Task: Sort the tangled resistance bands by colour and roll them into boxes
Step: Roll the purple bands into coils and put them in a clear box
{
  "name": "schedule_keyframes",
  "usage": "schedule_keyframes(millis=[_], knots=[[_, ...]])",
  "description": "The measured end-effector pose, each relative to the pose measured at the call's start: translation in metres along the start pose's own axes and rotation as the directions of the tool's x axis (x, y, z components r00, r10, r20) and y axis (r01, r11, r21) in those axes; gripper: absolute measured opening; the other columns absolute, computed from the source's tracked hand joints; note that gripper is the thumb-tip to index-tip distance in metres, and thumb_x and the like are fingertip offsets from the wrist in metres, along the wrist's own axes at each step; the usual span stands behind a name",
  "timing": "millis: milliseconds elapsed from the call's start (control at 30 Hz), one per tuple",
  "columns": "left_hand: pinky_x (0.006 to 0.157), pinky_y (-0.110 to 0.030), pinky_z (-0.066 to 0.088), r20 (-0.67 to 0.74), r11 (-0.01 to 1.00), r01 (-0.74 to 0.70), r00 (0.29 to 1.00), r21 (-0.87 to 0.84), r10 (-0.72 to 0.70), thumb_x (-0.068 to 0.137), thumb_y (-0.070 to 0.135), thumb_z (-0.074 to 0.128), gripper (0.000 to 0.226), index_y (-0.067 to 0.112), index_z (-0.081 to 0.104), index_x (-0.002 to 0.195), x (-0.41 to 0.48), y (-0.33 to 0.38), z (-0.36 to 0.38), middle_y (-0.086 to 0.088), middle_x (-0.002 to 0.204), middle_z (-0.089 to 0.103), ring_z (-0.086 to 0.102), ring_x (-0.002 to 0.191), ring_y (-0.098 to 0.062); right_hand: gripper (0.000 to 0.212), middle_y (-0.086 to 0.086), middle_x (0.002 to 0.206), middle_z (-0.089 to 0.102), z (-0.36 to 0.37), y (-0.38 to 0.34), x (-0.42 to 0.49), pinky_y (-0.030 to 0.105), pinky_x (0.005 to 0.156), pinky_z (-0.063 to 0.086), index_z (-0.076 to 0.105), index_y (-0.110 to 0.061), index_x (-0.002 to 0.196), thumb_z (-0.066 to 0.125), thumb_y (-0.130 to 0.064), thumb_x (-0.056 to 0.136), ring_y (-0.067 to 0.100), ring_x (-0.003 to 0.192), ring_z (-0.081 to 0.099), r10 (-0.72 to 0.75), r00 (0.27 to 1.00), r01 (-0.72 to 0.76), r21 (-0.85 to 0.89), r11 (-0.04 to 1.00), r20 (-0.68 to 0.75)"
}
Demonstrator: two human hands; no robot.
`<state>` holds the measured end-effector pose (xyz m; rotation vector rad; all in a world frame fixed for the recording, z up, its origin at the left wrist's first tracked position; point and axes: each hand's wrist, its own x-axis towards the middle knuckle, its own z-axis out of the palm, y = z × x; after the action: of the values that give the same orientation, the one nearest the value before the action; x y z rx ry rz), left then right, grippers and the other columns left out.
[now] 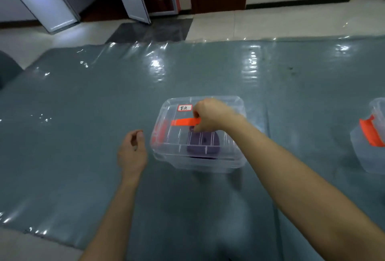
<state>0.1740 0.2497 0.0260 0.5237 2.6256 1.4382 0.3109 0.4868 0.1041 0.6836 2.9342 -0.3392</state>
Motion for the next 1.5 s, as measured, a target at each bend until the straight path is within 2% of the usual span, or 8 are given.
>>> schedule_keyframes(millis=[400, 533, 633, 733, 900, 1067, 1233, 1500], knots=[[0.107, -0.050, 0.052, 0.186, 1.000, -0.027, 0.982, 0.009, 0.025, 0.109, 0.011, 0.051, 0.037, 0.007, 0.061, 0.144, -0.010, -0.012, 0.055, -0.015, 0.135, 0.065, 0.062, 0.121, -0.034, 0.025, 0.010, 0.118, 0.064, 0.038, 0.011, -0.040, 0.045, 0.095, 0.053, 0.077, -0.013, 0.116, 0.070, -0.029, 0.098, 0.033, 0.108, 0.065, 0.037, 0.999, -0.031, 0.191, 0.981, -0.029], [0.107, -0.046, 0.050, 0.111, 0.999, 0.022, 0.994, -0.036, -0.018, 0.108, 0.016, 0.058, 0.037, 0.010, 0.061, 0.144, -0.008, -0.016, 0.060, -0.011, 0.137, 0.066, 0.063, 0.121, -0.032, 0.041, 0.014, 0.131, 0.064, 0.073, 0.019, -0.091, 0.051, 0.106, 0.048, 0.068, -0.006, 0.135, 0.074, -0.022, 0.097, 0.037, 0.122, 0.059, 0.318, 0.806, -0.129, 0.376, 0.918, -0.499], [0.112, -0.043, 0.049, 0.055, 0.948, 0.238, 0.971, -0.213, -0.232, 0.107, 0.023, 0.066, 0.053, 0.008, 0.051, 0.155, -0.015, -0.016, 0.068, -0.011, 0.146, 0.062, 0.061, 0.127, -0.027, 0.081, 0.018, 0.151, 0.054, 0.103, 0.029, -0.123, 0.052, 0.117, 0.043, 0.043, -0.004, 0.156, 0.078, -0.042, 0.094, 0.037, 0.139, 0.051, 0.758, 0.574, -0.365, 0.732, 0.575, -0.310], [0.092, -0.036, 0.051, 0.014, 0.896, 0.291, 0.953, -0.335, -0.304, 0.104, 0.022, 0.071, 0.036, 0.005, 0.065, 0.135, -0.021, -0.015, 0.074, -0.009, 0.119, 0.069, 0.066, 0.107, -0.027, 0.068, 0.009, 0.128, 0.072, 0.114, 0.028, -0.127, 0.039, 0.098, 0.053, 0.057, -0.010, 0.142, 0.075, -0.055, 0.094, 0.032, 0.123, 0.068, 0.801, 0.595, -0.318, 0.935, 0.156, 0.068], [0.083, -0.014, 0.043, -0.192, 0.979, 0.038, 0.978, -0.200, -0.077, 0.098, 0.011, 0.075, 0.030, 0.011, 0.069, 0.128, -0.029, -0.001, 0.067, 0.005, 0.113, 0.068, 0.062, 0.099, -0.015, 0.047, -0.006, 0.115, 0.076, 0.109, 0.011, -0.126, 0.028, 0.087, 0.052, 0.063, -0.026, 0.146, 0.068, -0.028, 0.099, 0.016, 0.100, 0.070, 0.803, 0.525, -0.180, 0.885, 0.430, -0.284], [0.080, -0.028, 0.047, -0.220, 0.996, -0.069, 0.974, -0.062, 0.054, 0.100, 0.014, 0.074, 0.019, 0.009, 0.076, 0.119, -0.033, 0.000, 0.061, -0.003, 0.110, 0.077, 0.065, 0.094, -0.020, 0.042, 0.007, 0.120, 0.077, 0.111, 0.016, -0.128, 0.032, 0.092, 0.052, 0.065, -0.015, 0.145, 0.060, -0.016, 0.104, 0.027, 0.105, 0.071, 0.694, 0.591, -0.225, 0.743, 0.631, -0.411], [0.090, -0.042, 0.057, -0.221, 0.994, -0.108, 0.970, -0.012, 0.102, 0.102, 0.015, 0.071, 0.016, 0.009, 0.077, 0.115, -0.036, 0.005, 0.060, -0.010, 0.112, 0.079, 0.072, 0.099, -0.029, 0.049, 0.010, 0.159, 0.057, 0.109, 0.014, -0.125, 0.044, 0.109, 0.052, 0.054, -0.015, 0.158, 0.052, -0.016, 0.109, 0.035, 0.125, 0.069, 0.661, 0.645, -0.292, 0.676, 0.677, -0.384], [0.086, -0.037, 0.053, -0.152, 0.981, -0.138, 0.976, 0.136, 0.158, 0.107, 0.019, 0.064, 0.019, 0.013, 0.074, 0.122, -0.041, 0.009, 0.054, -0.008, 0.120, 0.078, 0.072, 0.104, -0.032, 0.051, 0.001, 0.163, 0.052, 0.098, 0.010, -0.130, 0.046, 0.087, 0.056, 0.046, -0.021, 0.162, 0.043, -0.028, 0.111, 0.042, 0.106, 0.072, 0.642, 0.683, -0.494, 0.427, 0.757, -0.348]])
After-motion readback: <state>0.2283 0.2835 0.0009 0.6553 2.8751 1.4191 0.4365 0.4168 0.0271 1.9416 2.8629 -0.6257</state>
